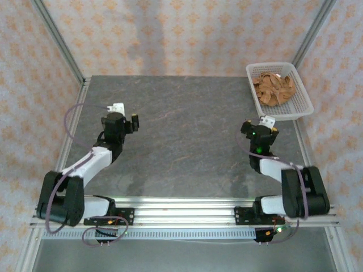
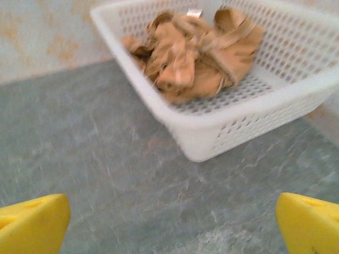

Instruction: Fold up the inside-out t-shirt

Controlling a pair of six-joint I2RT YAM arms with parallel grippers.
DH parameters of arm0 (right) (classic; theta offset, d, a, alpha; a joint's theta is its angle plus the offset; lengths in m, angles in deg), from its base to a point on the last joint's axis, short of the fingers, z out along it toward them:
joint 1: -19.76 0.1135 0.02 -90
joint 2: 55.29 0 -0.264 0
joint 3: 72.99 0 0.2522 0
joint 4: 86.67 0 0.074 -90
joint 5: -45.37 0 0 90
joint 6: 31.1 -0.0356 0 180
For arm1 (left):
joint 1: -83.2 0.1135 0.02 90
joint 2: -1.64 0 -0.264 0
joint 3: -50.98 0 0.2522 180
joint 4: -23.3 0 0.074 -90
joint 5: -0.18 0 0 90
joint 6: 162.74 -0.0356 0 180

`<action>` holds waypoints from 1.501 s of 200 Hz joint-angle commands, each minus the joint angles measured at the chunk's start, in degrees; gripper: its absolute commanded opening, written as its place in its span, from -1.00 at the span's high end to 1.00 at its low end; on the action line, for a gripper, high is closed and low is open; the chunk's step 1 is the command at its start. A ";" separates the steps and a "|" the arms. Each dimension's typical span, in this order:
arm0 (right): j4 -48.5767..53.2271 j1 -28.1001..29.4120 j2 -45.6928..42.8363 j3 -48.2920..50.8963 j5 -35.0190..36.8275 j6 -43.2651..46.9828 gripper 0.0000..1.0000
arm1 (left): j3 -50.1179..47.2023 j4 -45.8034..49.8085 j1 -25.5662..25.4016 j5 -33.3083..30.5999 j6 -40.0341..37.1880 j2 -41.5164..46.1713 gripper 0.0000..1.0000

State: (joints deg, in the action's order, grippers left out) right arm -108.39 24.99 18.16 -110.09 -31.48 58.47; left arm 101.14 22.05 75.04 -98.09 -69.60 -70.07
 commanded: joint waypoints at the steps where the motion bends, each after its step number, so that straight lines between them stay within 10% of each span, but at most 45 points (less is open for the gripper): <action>1: 18.01 0.30 -5.35 -7.67 9.47 -5.55 -0.99 | -1.03 10.53 -0.48 -1.72 5.24 6.12 -1.00; 67: 46.69 -4.39 8.87 -40.26 3.65 -27.34 -0.99 | -6.78 13.34 -0.29 -18.06 21.07 15.40 -1.00; 154: 59.20 -13.21 46.51 -78.21 -11.17 -47.22 -0.81 | -3.80 13.01 0.35 -11.38 22.45 8.90 -1.00; 207: 68.64 -13.91 61.04 -95.86 -8.68 -43.42 -0.72 | -1.96 12.46 0.47 -7.30 21.90 5.20 -1.00; 224: 68.88 -14.02 62.25 -97.46 -8.66 -42.25 -0.55 | -1.35 13.08 0.49 -6.39 22.18 4.59 -1.00; 264: 66.75 -14.02 60.15 -96.73 -10.61 -40.49 0.68 | 3.25 21.31 0.48 -9.03 26.75 6.98 -0.95; 300: 66.42 -14.00 52.10 -93.30 -12.09 -40.37 1.00 | 3.08 24.18 0.44 -6.07 30.17 11.28 -0.92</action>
State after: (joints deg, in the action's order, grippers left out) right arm -42.67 11.07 79.38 -204.79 -43.02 17.08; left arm 102.93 40.81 75.11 -105.02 -43.02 -61.50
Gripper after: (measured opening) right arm 0.042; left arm 0.965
